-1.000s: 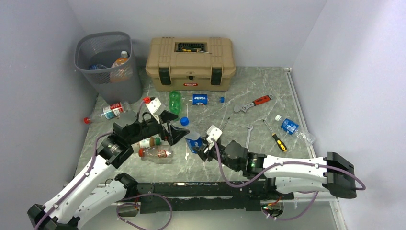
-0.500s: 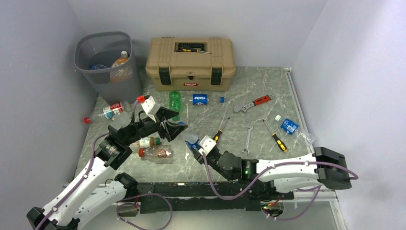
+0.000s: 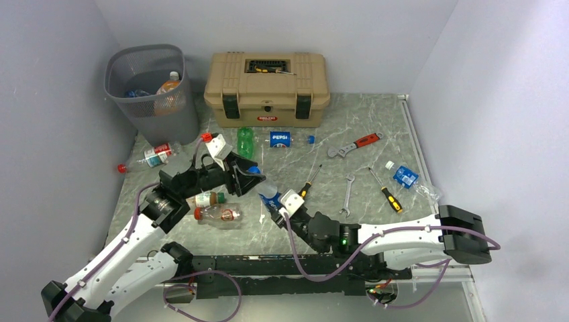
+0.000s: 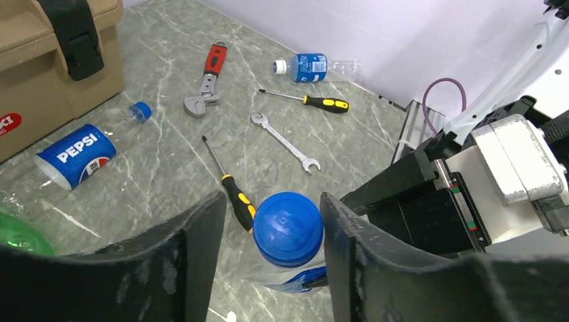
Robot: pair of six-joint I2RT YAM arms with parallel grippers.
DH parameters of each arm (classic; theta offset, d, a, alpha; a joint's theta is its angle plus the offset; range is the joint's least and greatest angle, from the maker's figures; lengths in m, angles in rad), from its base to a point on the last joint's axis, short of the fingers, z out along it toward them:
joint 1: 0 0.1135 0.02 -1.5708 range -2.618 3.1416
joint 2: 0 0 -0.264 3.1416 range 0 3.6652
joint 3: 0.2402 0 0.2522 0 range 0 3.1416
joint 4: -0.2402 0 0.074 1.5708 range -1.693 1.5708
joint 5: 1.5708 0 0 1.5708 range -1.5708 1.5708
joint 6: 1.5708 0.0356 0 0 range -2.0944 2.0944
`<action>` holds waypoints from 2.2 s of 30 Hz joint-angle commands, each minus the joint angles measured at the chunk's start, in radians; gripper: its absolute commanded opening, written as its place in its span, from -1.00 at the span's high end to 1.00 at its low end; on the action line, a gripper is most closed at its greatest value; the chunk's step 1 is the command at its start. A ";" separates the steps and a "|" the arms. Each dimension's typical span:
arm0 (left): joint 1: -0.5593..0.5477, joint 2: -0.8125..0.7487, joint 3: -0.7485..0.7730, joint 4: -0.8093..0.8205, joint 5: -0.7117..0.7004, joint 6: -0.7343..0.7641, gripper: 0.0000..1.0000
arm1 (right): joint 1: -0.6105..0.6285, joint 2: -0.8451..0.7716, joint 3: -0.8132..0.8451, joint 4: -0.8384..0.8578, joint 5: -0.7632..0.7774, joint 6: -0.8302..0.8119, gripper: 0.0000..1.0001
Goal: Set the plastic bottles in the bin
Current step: Pick up the plastic bottle at the center of the board, then place the plastic bottle in the trash bin.
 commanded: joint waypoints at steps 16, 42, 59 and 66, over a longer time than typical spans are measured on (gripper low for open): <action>0.005 -0.005 0.011 0.038 0.043 0.017 0.75 | 0.021 0.021 0.058 0.058 0.017 0.007 1.00; 0.004 -0.099 0.033 -0.111 -0.315 0.106 1.00 | -0.002 -0.069 0.210 -0.226 0.101 0.265 -1.00; 0.004 -0.210 0.051 -0.060 -0.486 0.235 1.00 | -0.468 -0.272 0.093 -0.472 -0.285 0.696 -0.99; 0.004 -0.098 0.240 -0.073 -0.512 0.342 1.00 | -0.473 -0.248 0.046 -0.441 -0.375 0.705 -1.00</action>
